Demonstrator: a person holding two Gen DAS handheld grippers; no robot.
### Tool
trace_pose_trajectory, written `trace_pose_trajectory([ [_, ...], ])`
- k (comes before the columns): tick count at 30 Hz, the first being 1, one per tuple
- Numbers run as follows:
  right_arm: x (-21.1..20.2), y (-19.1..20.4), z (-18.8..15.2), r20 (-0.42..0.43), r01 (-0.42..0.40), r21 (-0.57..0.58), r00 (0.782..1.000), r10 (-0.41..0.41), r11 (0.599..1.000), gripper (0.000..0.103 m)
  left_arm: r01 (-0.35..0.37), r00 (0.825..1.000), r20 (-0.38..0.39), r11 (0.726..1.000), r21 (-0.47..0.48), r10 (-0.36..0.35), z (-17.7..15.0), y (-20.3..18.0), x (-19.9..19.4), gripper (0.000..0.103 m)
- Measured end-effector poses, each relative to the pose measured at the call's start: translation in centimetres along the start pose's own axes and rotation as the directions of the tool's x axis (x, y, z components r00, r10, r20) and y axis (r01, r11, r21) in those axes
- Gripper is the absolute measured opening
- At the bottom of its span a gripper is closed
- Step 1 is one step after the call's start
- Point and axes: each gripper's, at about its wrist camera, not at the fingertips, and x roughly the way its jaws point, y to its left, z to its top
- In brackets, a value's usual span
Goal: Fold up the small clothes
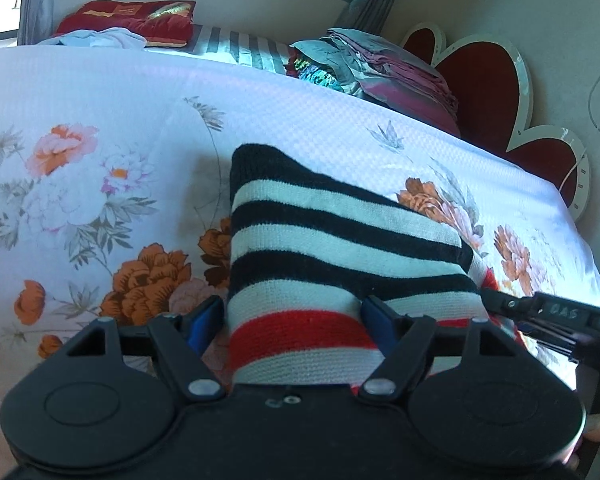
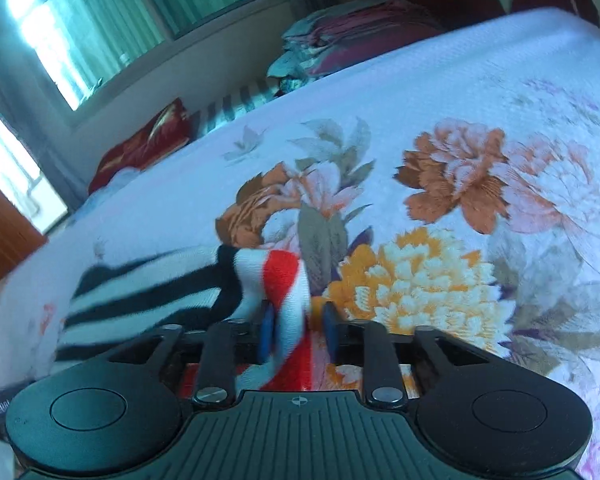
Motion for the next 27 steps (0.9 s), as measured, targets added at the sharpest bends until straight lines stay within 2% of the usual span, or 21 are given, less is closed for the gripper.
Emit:
trace_pose_trajectory([
  [2,-0.6,0.0,0.6,0.015,-0.014,0.024,1.000,0.013,1.000,0.027,0.001,1.000,0.010,1.000,-0.003,-0.001,0.5,-0.3,-0.4,0.072],
  [5,-0.9,1.3,1.6,0.049,-0.002,-0.029,0.999,0.003,1.000,0.027,-0.004,1.000,0.027,1.000,-0.002,0.004,1.6,-0.5,-0.3,0.072],
  [9,0.6,2.6,2.2,0.036,0.031,-0.086,0.999,-0.028,0.996,0.027,-0.036,0.999,0.006,0.999,-0.033,0.036,2.5,0.1,1.4,0.074],
  [12,2.5,2.1,1.8,-0.011,0.090,-0.116,0.996,-0.091,0.989,0.027,-0.031,0.999,-0.018,0.996,-0.081,0.030,2.4,1.1,2.5,0.076],
  [14,2.9,1.5,1.6,-0.014,0.080,-0.088,0.997,-0.082,0.993,0.028,-0.040,0.999,-0.010,0.998,-0.055,0.040,2.3,0.9,2.6,0.076],
  [18,3.4,1.9,1.4,-0.006,0.106,-0.128,0.994,-0.108,0.986,0.032,-0.056,0.998,-0.003,0.998,-0.019,0.056,2.2,0.5,2.9,0.076],
  [22,3.2,1.8,1.5,-0.011,0.105,-0.120,0.994,-0.107,0.987,0.033,-0.064,0.998,-0.009,0.998,-0.008,0.064,2.3,0.3,2.7,0.076],
  [27,1.0,1.8,1.5,0.017,0.050,-0.115,0.999,-0.048,0.992,0.033,-0.076,0.997,0.014,0.997,0.000,0.076,1.7,0.1,0.9,0.074],
])
